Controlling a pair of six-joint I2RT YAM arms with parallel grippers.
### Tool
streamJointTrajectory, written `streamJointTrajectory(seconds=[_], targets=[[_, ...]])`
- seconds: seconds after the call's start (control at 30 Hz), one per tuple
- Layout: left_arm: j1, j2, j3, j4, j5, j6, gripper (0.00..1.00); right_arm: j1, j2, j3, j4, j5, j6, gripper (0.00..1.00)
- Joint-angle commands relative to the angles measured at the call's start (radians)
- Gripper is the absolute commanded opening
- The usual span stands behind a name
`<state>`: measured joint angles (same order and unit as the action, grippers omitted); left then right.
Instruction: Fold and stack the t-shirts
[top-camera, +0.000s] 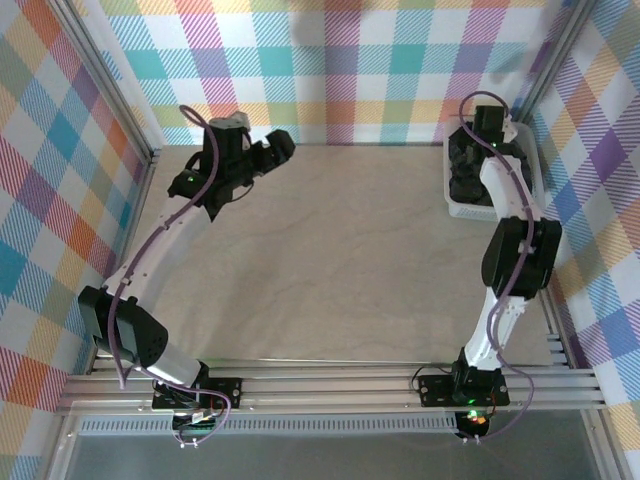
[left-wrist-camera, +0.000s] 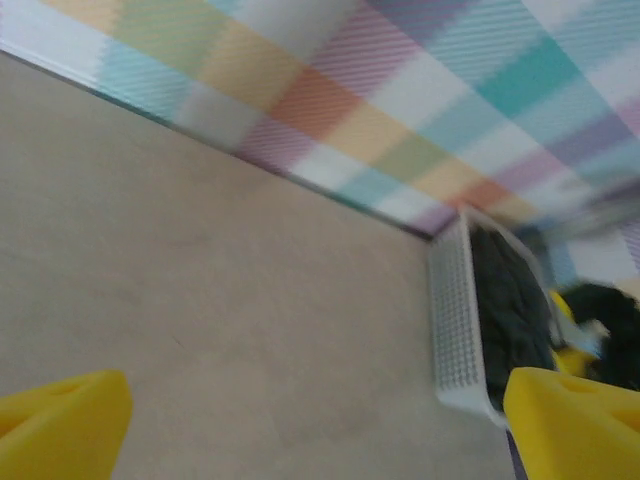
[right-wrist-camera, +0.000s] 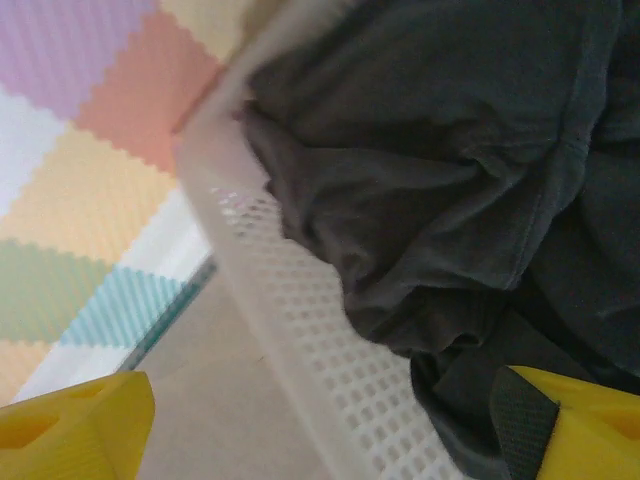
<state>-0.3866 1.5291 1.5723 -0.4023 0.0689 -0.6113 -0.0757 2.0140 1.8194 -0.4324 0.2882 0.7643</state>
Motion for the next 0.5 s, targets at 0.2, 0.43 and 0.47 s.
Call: streamJointTrajectory(seconds=[0.2,0.43,0.47], targets=[[-0.096,-0.100,0.004,-0.089,0.063,-0.021,0.86,-0.085,0.308,0.331,-0.125,-0.073,0.186,0.87],[-0.096,-0.206,-0.072,-0.126,-0.007,0.001,0.81,-0.095,0.369,0.353,-0.061,-0.133,0.220,0.33],[-0.096,-0.212,-0.074,-0.135,-0.009,0.006,0.80,-0.093,0.359,0.349,-0.055,-0.139,0.216,0.22]])
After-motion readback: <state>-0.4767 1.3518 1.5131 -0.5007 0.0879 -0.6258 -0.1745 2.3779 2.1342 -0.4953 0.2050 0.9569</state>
